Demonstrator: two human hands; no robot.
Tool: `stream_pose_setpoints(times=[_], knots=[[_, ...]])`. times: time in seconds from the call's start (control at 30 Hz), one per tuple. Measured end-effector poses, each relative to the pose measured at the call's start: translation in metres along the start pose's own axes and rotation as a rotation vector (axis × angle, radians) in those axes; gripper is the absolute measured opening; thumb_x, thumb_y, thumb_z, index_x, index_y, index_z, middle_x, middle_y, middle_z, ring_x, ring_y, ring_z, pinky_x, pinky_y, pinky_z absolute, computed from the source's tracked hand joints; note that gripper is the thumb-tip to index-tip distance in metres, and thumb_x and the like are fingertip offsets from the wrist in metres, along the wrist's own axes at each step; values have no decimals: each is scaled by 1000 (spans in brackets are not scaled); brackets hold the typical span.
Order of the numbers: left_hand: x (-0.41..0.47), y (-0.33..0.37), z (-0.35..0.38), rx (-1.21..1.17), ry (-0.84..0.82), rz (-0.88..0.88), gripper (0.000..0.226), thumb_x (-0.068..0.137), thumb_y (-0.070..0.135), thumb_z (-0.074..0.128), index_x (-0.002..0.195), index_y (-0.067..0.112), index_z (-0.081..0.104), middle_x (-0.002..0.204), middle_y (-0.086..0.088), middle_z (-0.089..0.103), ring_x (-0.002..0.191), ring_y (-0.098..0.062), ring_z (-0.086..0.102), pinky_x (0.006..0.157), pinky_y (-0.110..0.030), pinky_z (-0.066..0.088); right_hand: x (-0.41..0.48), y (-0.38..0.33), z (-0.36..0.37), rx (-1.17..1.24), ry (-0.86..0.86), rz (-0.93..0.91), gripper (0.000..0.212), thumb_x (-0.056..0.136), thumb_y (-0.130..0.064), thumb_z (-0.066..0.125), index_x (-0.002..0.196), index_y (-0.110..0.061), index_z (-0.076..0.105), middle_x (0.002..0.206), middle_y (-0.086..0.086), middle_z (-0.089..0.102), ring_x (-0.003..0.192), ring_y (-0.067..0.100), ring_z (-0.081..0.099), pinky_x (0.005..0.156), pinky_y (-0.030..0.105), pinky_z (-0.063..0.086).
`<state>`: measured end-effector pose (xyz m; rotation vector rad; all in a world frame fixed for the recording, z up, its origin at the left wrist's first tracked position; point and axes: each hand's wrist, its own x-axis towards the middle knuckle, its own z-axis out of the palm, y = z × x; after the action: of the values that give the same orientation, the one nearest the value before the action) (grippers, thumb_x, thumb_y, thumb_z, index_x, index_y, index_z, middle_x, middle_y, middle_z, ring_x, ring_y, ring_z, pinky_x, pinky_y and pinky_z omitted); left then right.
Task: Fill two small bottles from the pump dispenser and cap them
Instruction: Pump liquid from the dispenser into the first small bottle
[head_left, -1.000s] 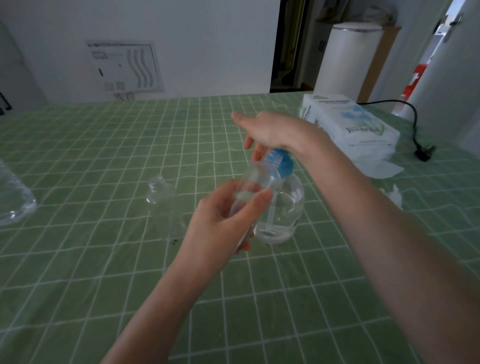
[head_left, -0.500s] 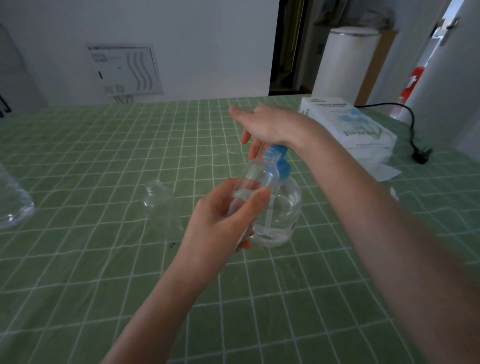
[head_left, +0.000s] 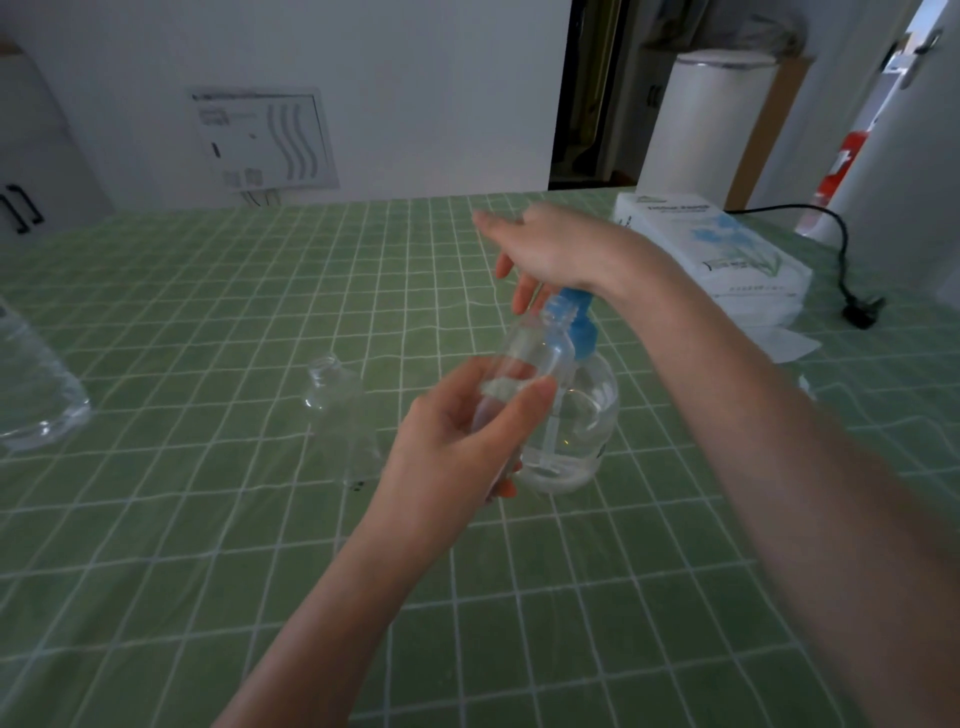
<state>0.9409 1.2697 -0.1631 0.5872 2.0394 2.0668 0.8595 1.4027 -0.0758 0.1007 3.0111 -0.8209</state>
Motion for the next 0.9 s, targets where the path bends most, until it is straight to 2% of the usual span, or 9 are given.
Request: stream_pose_setpoints(times=[0.1, 0.27, 0.4, 0.5, 0.53, 0.67, 0.77, 0.9], knots=[[1, 1, 0, -2, 1, 8, 20, 74, 44, 63, 89, 31, 67, 58, 0, 56, 47, -8, 51, 45, -18, 44, -2, -2, -2, -13, 2, 2, 64, 99, -52, 24, 110, -3, 64, 96, 15, 70, 89, 28, 66, 82, 35, 45], [-1, 1, 0, -15, -19, 13, 27, 75, 49, 64, 91, 28, 67, 60, -3, 55, 48, -9, 51, 45, -17, 44, -2, -2, 0, -56, -21, 38, 67, 99, -53, 19, 112, -5, 64, 106, 13, 69, 94, 25, 63, 74, 33, 34], [-4, 0, 1, -17, -3, -16, 32, 67, 50, 63, 90, 29, 68, 60, -1, 56, 49, -11, 52, 44, -20, 45, -3, 2, 6, -63, -39, 42, 69, 100, -52, 17, 116, -2, 63, 116, 15, 65, 99, 26, 58, 80, 33, 32], [-5, 1, 1, -1, 11, -24, 37, 64, 51, 62, 91, 26, 68, 60, -4, 55, 49, -11, 51, 43, -20, 45, -2, 1, 9, -65, -45, 46, 67, 100, -52, 18, 131, -4, 53, 136, 18, 53, 121, 30, 52, 96, 36, 35], [-5, 1, 1, 2, 15, -23, 38, 63, 50, 62, 91, 25, 67, 60, -6, 55, 49, -11, 51, 43, -19, 44, -2, 1, 8, -62, -43, 40, 67, 100, -52, 18, 132, -4, 52, 135, 18, 54, 120, 30, 53, 97, 36, 35], [-4, 4, 2, -8, 6, -10, 41, 64, 50, 62, 95, 23, 67, 62, -8, 54, 49, -11, 50, 44, -18, 45, -3, -1, 0, -14, -21, 9, 63, 99, -51, 25, 114, -2, 62, 100, 16, 69, 92, 28, 65, 85, 35, 44], [-2, 5, 2, -20, 1, 0, 35, 66, 50, 63, 92, 26, 67, 60, -4, 55, 48, -9, 51, 44, -18, 44, -2, -3, -3, -24, -6, -4, 63, 100, -50, 26, 110, -1, 64, 95, 16, 70, 90, 30, 67, 85, 36, 47], [-2, 4, 1, -14, 2, -1, 29, 73, 47, 67, 93, 26, 67, 59, 1, 58, 48, -7, 53, 44, -19, 45, -1, -1, 0, -39, -28, 15, 64, 99, -53, 23, 106, -6, 66, 94, 11, 69, 89, 25, 65, 77, 34, 38]])
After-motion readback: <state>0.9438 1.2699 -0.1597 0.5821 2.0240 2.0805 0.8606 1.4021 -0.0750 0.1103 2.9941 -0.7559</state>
